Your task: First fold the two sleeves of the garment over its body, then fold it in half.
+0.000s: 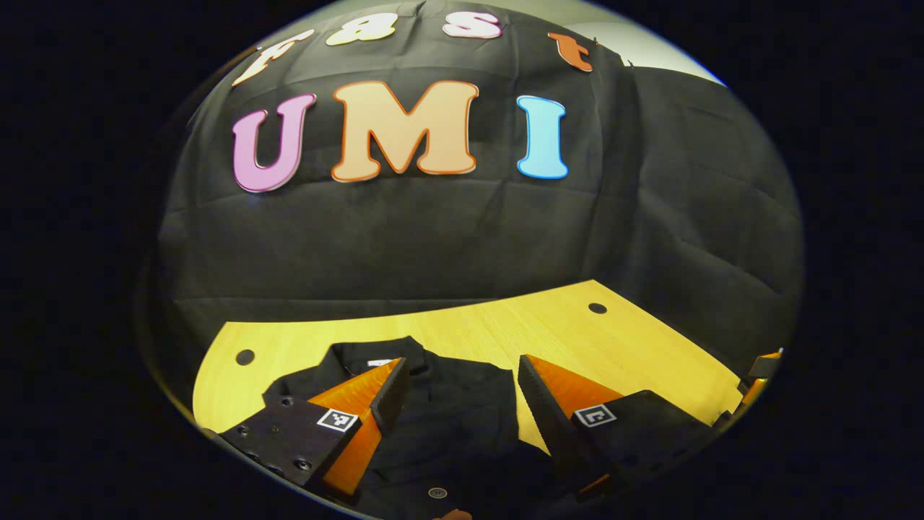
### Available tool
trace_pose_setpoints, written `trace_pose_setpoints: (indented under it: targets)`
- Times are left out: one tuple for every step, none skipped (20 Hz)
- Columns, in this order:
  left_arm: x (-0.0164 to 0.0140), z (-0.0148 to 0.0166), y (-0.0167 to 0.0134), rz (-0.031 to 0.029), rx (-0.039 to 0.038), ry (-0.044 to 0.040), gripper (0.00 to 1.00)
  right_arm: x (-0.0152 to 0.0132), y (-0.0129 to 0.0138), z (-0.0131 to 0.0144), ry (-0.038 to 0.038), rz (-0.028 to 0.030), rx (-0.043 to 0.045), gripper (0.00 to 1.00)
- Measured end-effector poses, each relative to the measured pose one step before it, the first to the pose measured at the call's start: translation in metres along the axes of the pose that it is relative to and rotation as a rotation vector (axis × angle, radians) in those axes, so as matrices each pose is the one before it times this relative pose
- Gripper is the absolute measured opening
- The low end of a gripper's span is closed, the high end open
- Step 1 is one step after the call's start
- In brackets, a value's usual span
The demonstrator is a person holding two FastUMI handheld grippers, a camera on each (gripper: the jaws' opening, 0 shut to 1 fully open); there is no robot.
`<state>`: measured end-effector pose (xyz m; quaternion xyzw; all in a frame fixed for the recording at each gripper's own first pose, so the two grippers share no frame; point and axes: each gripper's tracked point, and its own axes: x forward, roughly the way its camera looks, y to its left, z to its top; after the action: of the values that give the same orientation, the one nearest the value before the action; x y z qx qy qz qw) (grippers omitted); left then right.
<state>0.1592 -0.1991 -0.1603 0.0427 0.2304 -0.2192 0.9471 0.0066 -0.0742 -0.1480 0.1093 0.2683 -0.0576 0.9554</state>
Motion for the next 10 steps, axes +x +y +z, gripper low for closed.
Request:
trace_pose_setpoints:
  targets:
    - [-0.01251, 0.00232, 0.00631, 0.01814, -0.00901, -0.01132, 0.93, 0.00145, 0.00186, 0.00059, 0.0, 0.02186, -0.00618, 0.98]
    - [-0.01449, -0.00067, 0.00777, 0.01852, -0.01053, -0.01242, 0.93, 0.00085, 0.00341, -0.00057, 0.00846, 0.02296, -0.00649, 0.98]
    - [-0.01489, -0.00045, 0.01034, 0.02245, -0.00498, -0.01225, 0.93, 0.00112, 0.0032, -0.00179, 0.00765, 0.02566, -0.00741, 0.98]
    - [-0.01357, -0.00148, 0.01048, 0.02506, 0.00016, -0.01562, 0.93, 0.00067, 0.00432, -0.00144, 0.00529, 0.02449, -0.00983, 0.94]
    - [-0.01275, -0.00164, 0.01293, 0.02808, 0.00121, -0.01328, 0.93, 0.00092, 0.00398, -0.00342, 0.00951, 0.01873, -0.01395, 0.98]
    - [-0.01401, -0.0053, 0.01157, 0.02306, -0.001, -0.00184, 0.92, 0.00212, 0.00355, -0.00479, 0.01282, 0.00763, -0.01486, 0.98]
    - [-0.01346, -0.00625, 0.01145, 0.01437, -0.00205, -0.00008, 0.92, 0.00009, 0.00359, -0.00564, 0.01257, 0.00577, -0.00904, 0.98]
    - [-0.01386, -0.00785, 0.01087, 0.01477, -0.00383, 0.00363, 0.92, -0.00028, 0.00594, -0.00323, 0.00454, 0.00591, -0.00338, 0.98]
    - [-0.01238, -0.00888, 0.01224, 0.01536, -0.00267, 0.00571, 0.92, -0.00039, 0.00703, -0.00257, 0.00298, 0.00494, -0.00238, 0.98]
    - [-0.01144, -0.01021, 0.0117, 0.01733, -0.00307, 0.00819, 0.92, 0.00008, 0.00603, -0.00407, 0.00484, 0.00093, -0.00427, 0.94]
